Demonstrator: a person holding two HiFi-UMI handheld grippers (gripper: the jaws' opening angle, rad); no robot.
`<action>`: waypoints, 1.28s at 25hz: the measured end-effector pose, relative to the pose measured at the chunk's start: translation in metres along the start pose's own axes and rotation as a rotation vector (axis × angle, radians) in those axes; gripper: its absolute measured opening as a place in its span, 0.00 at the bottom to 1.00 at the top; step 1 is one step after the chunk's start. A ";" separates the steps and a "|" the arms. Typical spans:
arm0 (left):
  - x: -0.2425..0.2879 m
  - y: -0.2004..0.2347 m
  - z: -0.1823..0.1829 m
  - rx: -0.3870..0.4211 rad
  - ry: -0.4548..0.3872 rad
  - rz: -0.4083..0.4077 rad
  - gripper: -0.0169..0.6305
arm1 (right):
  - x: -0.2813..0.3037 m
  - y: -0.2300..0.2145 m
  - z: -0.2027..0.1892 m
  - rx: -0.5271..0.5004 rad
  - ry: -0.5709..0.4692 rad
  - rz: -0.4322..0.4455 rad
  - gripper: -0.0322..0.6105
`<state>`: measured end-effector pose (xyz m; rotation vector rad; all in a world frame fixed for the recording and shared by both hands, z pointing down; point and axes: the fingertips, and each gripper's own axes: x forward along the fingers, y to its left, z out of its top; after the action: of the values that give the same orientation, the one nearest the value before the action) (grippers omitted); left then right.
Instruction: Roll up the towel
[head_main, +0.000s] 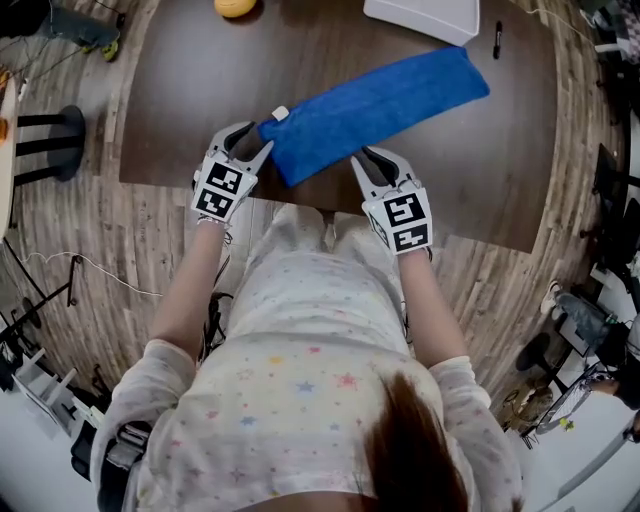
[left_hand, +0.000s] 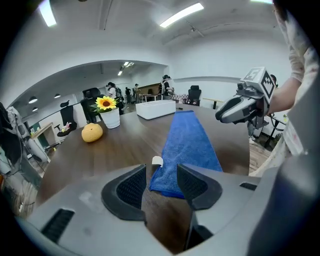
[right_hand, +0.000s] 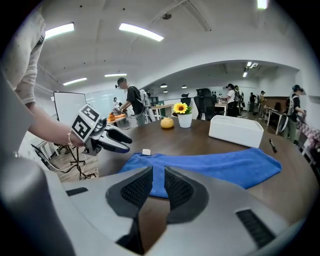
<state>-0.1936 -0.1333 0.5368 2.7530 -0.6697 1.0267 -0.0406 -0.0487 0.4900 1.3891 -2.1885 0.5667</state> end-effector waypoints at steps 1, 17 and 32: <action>0.002 0.003 -0.001 0.006 0.002 -0.008 0.30 | 0.006 0.008 -0.001 0.005 0.004 0.008 0.16; 0.035 0.006 -0.022 0.117 0.085 -0.214 0.30 | 0.074 0.103 -0.032 0.070 0.126 0.143 0.21; 0.044 -0.014 -0.026 0.211 0.154 -0.388 0.12 | 0.088 0.120 -0.060 0.006 0.217 0.096 0.18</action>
<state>-0.1738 -0.1298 0.5854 2.7733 -0.0004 1.2533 -0.1718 -0.0290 0.5805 1.1709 -2.0869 0.7240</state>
